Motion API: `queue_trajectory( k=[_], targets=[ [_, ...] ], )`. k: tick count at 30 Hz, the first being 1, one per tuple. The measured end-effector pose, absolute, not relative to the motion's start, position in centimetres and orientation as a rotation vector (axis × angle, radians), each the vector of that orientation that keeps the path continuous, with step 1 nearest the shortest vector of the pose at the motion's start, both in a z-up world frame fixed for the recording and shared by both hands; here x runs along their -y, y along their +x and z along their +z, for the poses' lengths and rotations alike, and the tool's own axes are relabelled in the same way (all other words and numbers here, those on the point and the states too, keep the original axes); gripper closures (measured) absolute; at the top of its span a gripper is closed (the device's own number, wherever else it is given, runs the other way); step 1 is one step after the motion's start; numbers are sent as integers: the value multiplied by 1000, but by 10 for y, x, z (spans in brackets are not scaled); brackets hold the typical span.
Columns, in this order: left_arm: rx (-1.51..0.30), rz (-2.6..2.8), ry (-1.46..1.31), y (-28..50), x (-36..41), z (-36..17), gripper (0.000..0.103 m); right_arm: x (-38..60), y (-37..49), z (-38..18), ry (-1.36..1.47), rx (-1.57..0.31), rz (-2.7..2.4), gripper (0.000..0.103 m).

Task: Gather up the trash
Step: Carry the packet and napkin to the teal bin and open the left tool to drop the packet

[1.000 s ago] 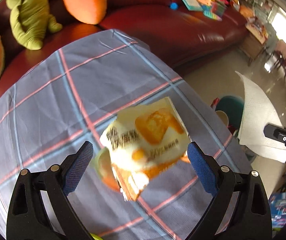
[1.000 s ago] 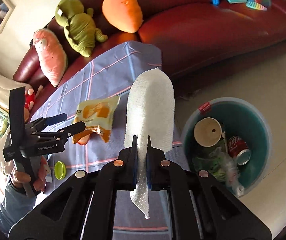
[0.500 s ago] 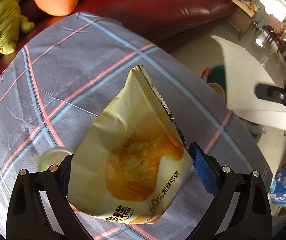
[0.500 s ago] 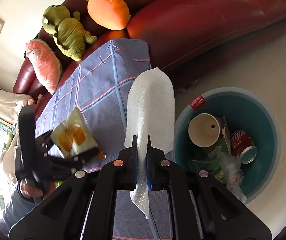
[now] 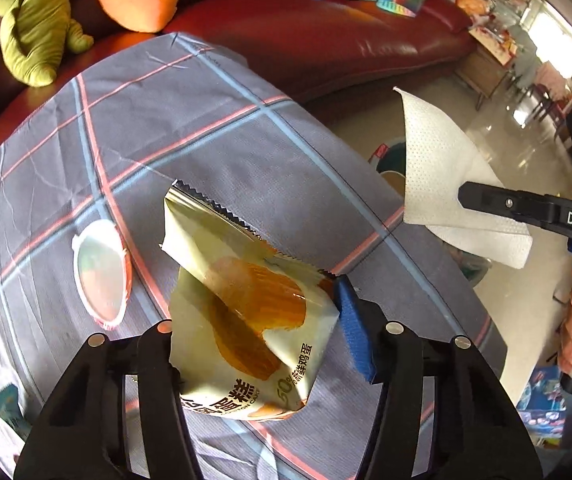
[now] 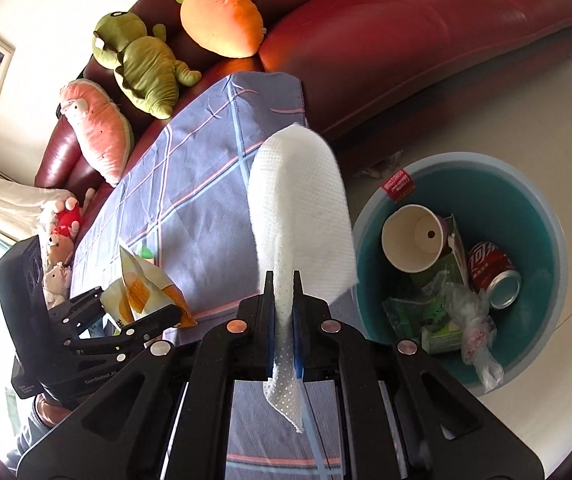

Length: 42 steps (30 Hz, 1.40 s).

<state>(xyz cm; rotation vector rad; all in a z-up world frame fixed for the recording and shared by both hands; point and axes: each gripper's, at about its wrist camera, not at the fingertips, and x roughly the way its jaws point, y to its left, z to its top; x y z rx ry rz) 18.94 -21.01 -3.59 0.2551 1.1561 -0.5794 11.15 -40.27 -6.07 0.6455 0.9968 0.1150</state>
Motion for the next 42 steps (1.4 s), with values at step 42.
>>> queue_trajectory(
  k=[42],
  targets=[
    [-1152, -818, 194, 168, 439, -33, 20, 565, 23, -76, 743, -966, -128, 96]
  ],
)
